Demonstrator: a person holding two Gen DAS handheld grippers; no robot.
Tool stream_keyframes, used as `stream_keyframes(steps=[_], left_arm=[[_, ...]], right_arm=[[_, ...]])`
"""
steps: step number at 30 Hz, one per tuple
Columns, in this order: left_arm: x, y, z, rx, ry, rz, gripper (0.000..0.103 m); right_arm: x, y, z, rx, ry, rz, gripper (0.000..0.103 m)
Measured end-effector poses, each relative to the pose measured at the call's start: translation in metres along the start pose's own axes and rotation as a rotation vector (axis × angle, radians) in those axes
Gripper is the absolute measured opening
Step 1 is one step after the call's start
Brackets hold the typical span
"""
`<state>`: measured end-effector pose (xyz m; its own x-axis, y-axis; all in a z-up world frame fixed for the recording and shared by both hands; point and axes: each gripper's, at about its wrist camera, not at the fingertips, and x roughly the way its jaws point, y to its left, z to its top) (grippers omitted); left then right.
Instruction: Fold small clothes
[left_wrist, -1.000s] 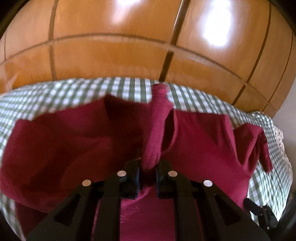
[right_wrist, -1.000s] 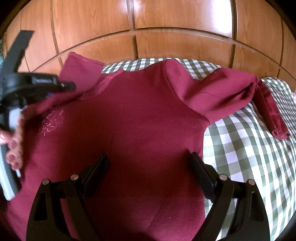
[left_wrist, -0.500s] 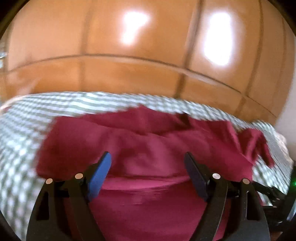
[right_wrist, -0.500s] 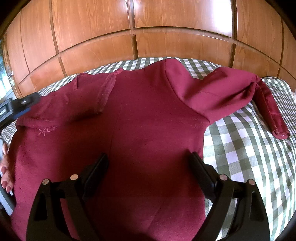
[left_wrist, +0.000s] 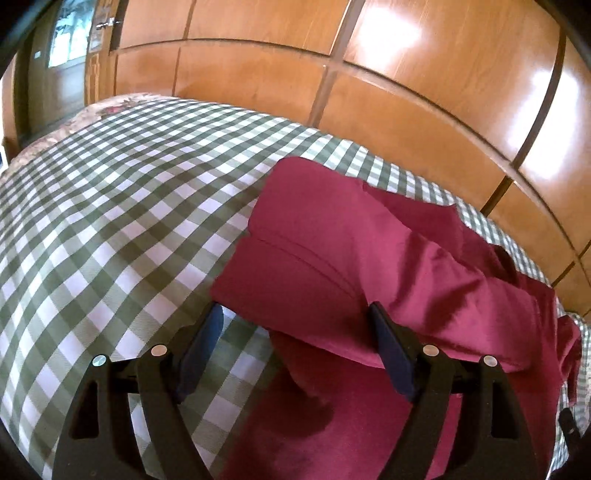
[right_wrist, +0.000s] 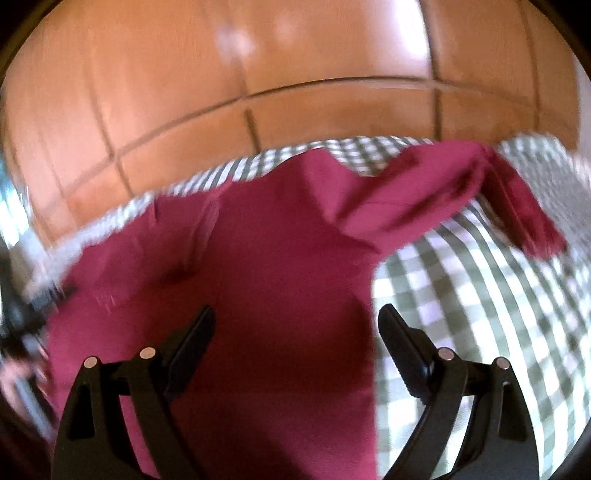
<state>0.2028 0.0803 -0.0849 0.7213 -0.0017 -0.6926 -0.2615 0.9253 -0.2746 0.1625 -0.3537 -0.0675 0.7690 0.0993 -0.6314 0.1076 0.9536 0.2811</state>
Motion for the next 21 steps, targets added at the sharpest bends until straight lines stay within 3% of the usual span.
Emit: stream_keyframes(steps=[3, 7, 15, 17, 19, 21], left_arm=[[0.002, -0.004, -0.002, -0.004, 0.003, -0.008, 0.083], [0.004, -0.006, -0.003, 0.007, 0.007, -0.008, 0.088], [0.009, -0.006, -0.003, 0.011, 0.022, -0.011, 0.09], [0.009, -0.006, -0.003, 0.009, 0.022, -0.012, 0.09], [0.009, -0.006, -0.003, 0.008, 0.023, -0.016, 0.09], [0.01, -0.005, -0.003, 0.007, 0.024, -0.018, 0.09]], right_arm=[[-0.003, -0.045, 0.006, 0.24, 0.004, 0.038, 0.082], [-0.001, -0.09, 0.013, 0.407, 0.007, 0.018, 0.067], [-0.011, -0.18, 0.022, 0.767, -0.104, 0.022, 0.068], [-0.009, -0.2, 0.018, 0.882, -0.126, 0.035, 0.053], [-0.005, -0.216, 0.018, 0.97, -0.13, 0.013, 0.029], [0.001, -0.227, 0.019, 1.009, -0.11, 0.003, 0.014]])
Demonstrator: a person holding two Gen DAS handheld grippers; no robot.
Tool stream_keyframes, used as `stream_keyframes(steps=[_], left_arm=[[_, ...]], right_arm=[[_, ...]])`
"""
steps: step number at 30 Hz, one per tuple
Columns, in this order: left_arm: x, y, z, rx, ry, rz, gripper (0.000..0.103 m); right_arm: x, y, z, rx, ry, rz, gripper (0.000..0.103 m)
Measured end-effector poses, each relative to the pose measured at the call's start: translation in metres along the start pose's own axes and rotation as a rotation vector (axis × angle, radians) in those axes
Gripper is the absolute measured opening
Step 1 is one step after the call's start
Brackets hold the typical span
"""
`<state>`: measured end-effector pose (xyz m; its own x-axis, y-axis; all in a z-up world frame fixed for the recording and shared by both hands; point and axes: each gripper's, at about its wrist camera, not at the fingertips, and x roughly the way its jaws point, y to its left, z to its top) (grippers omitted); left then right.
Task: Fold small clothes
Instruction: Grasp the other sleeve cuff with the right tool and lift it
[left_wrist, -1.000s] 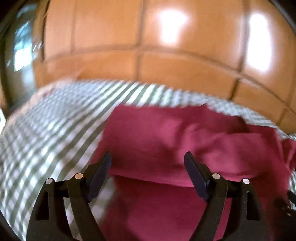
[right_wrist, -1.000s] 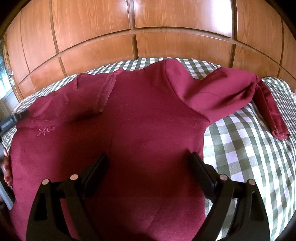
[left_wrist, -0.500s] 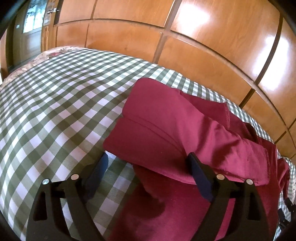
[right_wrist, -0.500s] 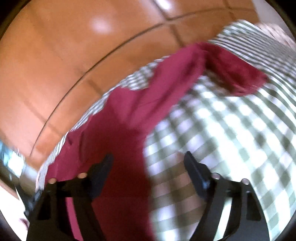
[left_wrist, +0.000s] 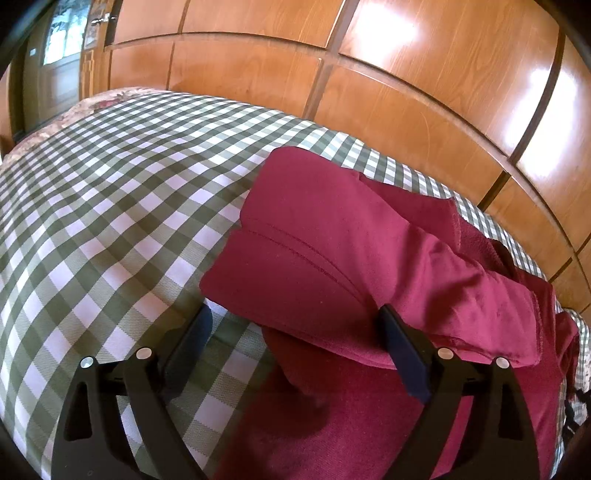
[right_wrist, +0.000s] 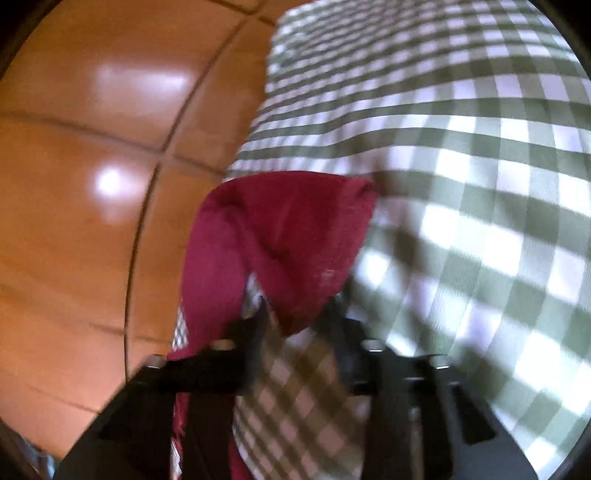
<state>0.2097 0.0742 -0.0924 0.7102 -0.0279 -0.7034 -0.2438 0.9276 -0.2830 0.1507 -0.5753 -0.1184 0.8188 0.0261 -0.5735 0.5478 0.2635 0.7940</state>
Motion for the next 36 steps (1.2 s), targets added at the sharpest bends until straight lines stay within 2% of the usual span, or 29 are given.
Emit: stream_keyframes(steps=[3, 6, 11, 12, 13, 14, 15, 17, 18, 19, 23, 25, 29, 30, 32, 33, 34, 36], left_arm=[[0.001, 0.0, 0.0, -0.001, 0.002, -0.001, 0.09], [0.001, 0.0, 0.0, 0.001, 0.003, 0.002, 0.09], [0.001, 0.0, -0.001, 0.0, 0.002, 0.001, 0.091], [0.001, 0.0, -0.001, -0.001, 0.001, 0.001, 0.091], [0.002, 0.0, -0.001, 0.0, 0.001, 0.0, 0.091], [0.002, 0.0, -0.001, 0.001, 0.002, 0.001, 0.091], [0.002, 0.0, 0.0, 0.001, 0.002, -0.001, 0.091], [0.002, 0.0, -0.001, 0.002, 0.004, -0.001, 0.091], [0.002, 0.0, 0.0, 0.003, 0.004, -0.001, 0.091], [0.002, 0.0, 0.0, 0.003, 0.004, 0.0, 0.091], [0.002, 0.0, -0.001, 0.004, 0.005, 0.001, 0.092], [0.002, 0.0, -0.001, 0.002, 0.004, -0.001, 0.092], [0.002, 0.0, -0.001, 0.003, 0.002, -0.002, 0.092], [0.002, 0.0, -0.001, 0.003, 0.002, -0.003, 0.092], [0.003, 0.0, -0.001, 0.003, 0.003, -0.003, 0.092], [0.003, 0.001, 0.0, 0.004, 0.003, -0.005, 0.092], [0.003, 0.0, 0.0, 0.004, 0.003, -0.005, 0.092], [0.004, 0.0, 0.0, 0.002, 0.004, -0.009, 0.092]], right_arm=[[-0.003, -0.002, 0.02, 0.004, 0.006, -0.009, 0.009], [-0.035, -0.005, 0.052, -0.033, -0.093, -0.046, 0.008], [-0.076, -0.007, 0.109, -0.105, -0.288, -0.226, 0.007], [-0.079, -0.01, 0.114, -0.104, -0.305, -0.266, 0.011], [-0.083, -0.017, 0.118, -0.089, -0.327, -0.325, 0.036], [-0.084, -0.021, 0.118, -0.069, -0.331, -0.341, 0.059], [-0.087, -0.029, 0.115, -0.037, -0.334, -0.321, 0.08], [-0.089, -0.041, 0.099, -0.004, -0.313, -0.22, 0.079], [-0.082, -0.039, 0.091, -0.013, -0.274, -0.193, 0.072], [-0.072, -0.034, 0.086, -0.036, -0.23, -0.16, 0.066], [-0.051, -0.014, 0.055, -0.135, -0.131, -0.059, 0.058], [-0.035, -0.01, 0.054, -0.084, -0.102, 0.002, 0.054], [-0.012, -0.014, 0.067, 0.079, -0.106, 0.039, 0.051], [-0.008, -0.015, 0.074, 0.11, -0.116, 0.032, 0.047], [-0.003, -0.023, 0.087, 0.203, -0.142, 0.008, 0.03], [-0.003, -0.032, 0.098, 0.237, -0.146, -0.008, 0.011], [-0.002, -0.04, 0.106, 0.259, -0.145, -0.03, 0.005], [-0.004, -0.048, 0.114, 0.274, -0.144, -0.029, 0.006]])
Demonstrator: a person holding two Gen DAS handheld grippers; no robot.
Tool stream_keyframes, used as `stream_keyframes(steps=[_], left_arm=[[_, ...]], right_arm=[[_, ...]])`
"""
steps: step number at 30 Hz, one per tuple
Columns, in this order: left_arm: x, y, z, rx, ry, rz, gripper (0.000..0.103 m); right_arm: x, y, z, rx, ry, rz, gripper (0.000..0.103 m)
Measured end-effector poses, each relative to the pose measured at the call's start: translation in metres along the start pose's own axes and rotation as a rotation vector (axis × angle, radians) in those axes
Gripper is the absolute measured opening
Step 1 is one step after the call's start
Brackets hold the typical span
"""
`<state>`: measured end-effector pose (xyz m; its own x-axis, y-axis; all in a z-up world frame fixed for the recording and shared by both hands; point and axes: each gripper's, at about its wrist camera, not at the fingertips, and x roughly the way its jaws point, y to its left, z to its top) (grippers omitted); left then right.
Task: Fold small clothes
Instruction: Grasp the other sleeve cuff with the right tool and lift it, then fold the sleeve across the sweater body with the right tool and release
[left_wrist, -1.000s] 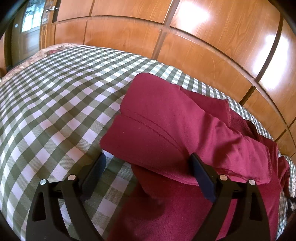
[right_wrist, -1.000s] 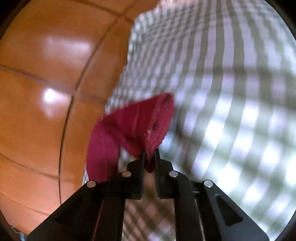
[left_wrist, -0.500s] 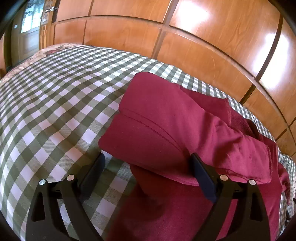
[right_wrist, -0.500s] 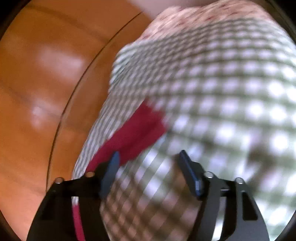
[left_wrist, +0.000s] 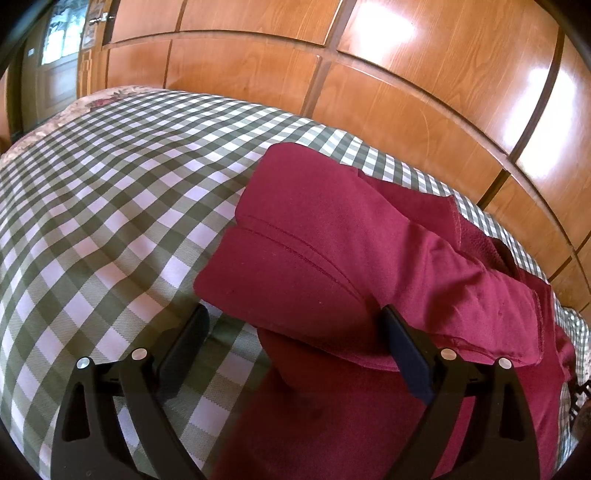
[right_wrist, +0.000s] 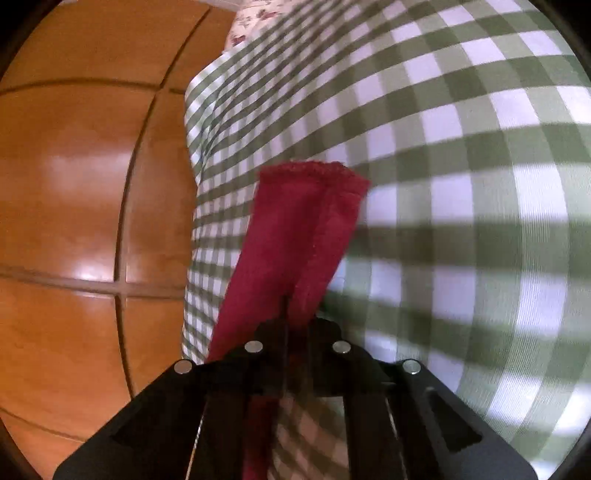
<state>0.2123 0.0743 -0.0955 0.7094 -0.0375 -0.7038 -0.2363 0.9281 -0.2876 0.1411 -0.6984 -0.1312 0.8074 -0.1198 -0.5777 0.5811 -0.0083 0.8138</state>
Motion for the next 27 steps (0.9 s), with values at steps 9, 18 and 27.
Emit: stream_keyframes(steps=[9, 18, 27], left_arm=[[0.003, -0.001, 0.001, 0.003, 0.0, -0.003, 0.094], [0.003, -0.001, 0.001, 0.001, -0.001, -0.005, 0.094], [0.004, -0.001, 0.003, -0.003, -0.003, -0.013, 0.094]], right_arm=[[-0.021, -0.006, 0.021, -0.14, -0.051, -0.021, 0.007], [0.0, 0.025, 0.011, -0.251, -0.004, -0.053, 0.008], [-0.022, 0.058, -0.025, -0.41, -0.059, -0.048, 0.007]])
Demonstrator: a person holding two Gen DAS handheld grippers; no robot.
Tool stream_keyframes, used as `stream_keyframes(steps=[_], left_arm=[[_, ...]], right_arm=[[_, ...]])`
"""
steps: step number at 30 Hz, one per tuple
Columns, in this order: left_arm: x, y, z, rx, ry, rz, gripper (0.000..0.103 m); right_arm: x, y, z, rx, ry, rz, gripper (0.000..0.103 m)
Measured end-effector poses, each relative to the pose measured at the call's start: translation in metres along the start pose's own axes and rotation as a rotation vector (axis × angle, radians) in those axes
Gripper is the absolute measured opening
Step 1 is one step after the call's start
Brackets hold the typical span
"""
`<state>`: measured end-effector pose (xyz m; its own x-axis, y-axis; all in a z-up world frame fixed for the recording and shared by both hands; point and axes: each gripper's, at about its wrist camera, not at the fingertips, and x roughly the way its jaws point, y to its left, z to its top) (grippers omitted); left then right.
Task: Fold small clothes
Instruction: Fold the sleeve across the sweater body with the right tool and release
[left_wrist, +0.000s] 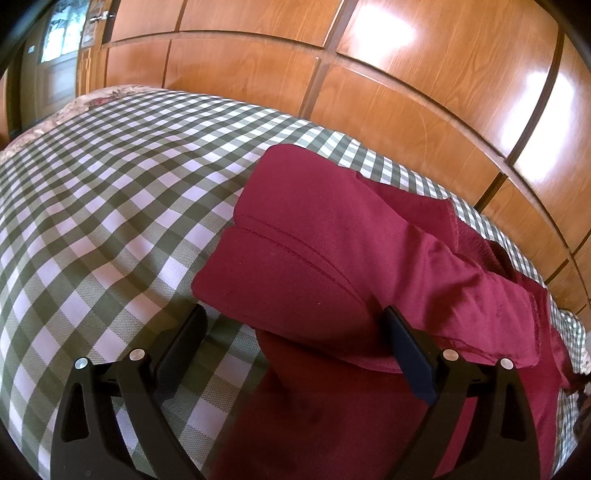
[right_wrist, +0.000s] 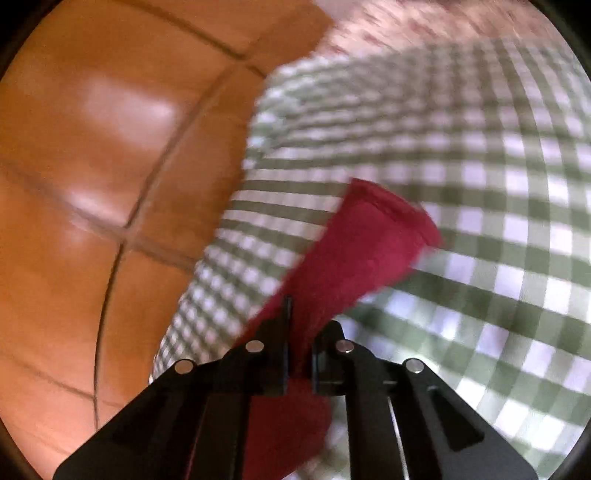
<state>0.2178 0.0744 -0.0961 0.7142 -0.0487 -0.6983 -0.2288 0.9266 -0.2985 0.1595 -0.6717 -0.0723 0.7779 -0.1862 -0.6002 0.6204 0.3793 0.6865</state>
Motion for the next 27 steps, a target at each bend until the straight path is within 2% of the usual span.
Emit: stream_keyframes(steps=[5, 12, 19, 22, 27], left_arm=[[0.0, 0.001, 0.001, -0.01, -0.005, -0.009, 0.094], [-0.001, 0.002, 0.0, -0.021, -0.01, -0.017, 0.094], [-0.002, 0.003, -0.001, -0.027, -0.013, -0.023, 0.094], [-0.002, 0.002, -0.001, -0.027, -0.013, -0.023, 0.095], [-0.002, 0.002, -0.002, -0.027, -0.013, -0.024, 0.095]], right_arm=[[-0.025, 0.062, -0.023, -0.186, -0.026, 0.075, 0.007], [-0.038, 0.148, -0.086, -0.395, 0.046, 0.198, 0.007], [-0.047, 0.22, -0.179, -0.575, 0.174, 0.352, 0.007], [-0.046, 0.24, -0.219, -0.654, 0.22, 0.392, 0.007], [-0.032, 0.267, -0.31, -0.826, 0.353, 0.463, 0.007]])
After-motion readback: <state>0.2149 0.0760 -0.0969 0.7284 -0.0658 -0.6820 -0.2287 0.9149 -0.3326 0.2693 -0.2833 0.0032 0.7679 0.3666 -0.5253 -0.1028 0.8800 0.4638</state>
